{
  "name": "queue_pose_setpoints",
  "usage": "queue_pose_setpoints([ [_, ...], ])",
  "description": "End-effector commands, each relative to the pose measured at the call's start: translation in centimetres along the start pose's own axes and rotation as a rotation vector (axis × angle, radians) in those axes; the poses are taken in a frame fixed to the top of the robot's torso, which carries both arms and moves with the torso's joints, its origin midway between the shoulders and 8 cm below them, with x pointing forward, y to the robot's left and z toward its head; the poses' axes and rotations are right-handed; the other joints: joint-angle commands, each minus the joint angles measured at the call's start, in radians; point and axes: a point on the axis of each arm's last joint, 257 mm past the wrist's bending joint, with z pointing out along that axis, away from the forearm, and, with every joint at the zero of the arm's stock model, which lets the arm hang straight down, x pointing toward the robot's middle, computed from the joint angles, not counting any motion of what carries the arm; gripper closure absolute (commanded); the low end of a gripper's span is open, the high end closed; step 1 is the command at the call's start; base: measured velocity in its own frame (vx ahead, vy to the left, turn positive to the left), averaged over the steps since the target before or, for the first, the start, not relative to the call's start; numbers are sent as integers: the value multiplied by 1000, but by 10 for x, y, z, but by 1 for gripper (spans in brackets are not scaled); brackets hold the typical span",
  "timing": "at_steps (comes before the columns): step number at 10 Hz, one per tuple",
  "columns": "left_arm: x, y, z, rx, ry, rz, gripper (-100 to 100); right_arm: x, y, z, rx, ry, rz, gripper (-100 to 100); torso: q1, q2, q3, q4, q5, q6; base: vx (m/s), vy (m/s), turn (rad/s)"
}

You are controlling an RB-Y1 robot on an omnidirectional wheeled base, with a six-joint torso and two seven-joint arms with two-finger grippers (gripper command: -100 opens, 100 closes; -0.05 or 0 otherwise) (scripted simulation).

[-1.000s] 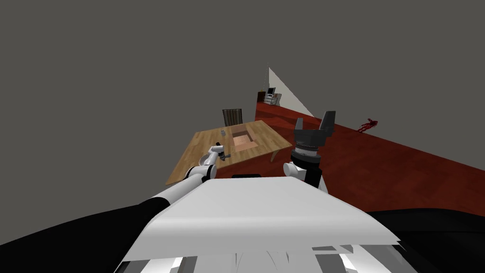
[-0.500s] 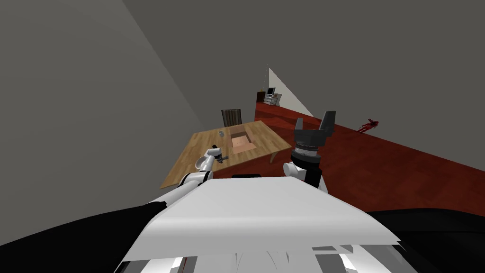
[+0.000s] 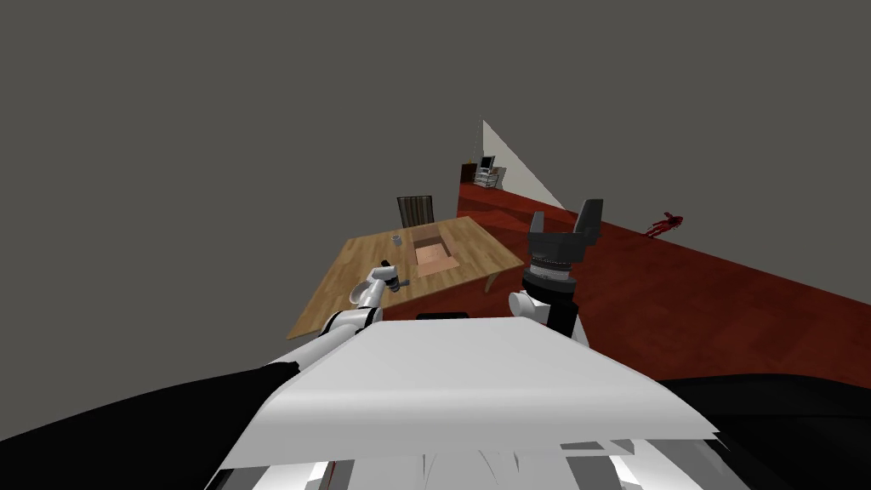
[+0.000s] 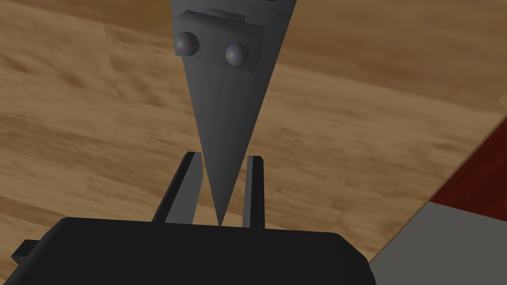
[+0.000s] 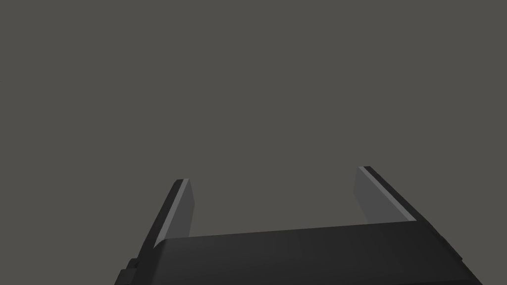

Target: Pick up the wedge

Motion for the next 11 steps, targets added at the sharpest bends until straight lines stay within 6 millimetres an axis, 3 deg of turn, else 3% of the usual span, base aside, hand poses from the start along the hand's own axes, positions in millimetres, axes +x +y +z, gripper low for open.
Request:
queue_pose_setpoints([
  [1,0,0,0,0,0,0,100,0,0,0,0,0,0,0,0,0,0,0,0,0,0,0,0],
  [2,0,0,0,0,0,0,0,0,0,0,0,0,0,0,0,0,0,0,0,0,0,0,0],
  [3,14,-10,-3,10,1,-7,100,0,0,0,0,0,0,0,0,0,0,0,0,0,-36,43,6],
  [4,13,-8,-2,2,-1,-7,100,0,0,0,0,0,0,0,2,1,1,1,0,1,-49,59,-22],
  [7,38,-19,-7,2,-2,-13,100,0,0,0,0,0,0,0,4,3,2,1,1,0,-57,66,2],
  [11,57,-25,-12,2,-1,-11,100,0,0,0,0,0,0,0,2,2,1,1,0,0,-38,38,0],
])
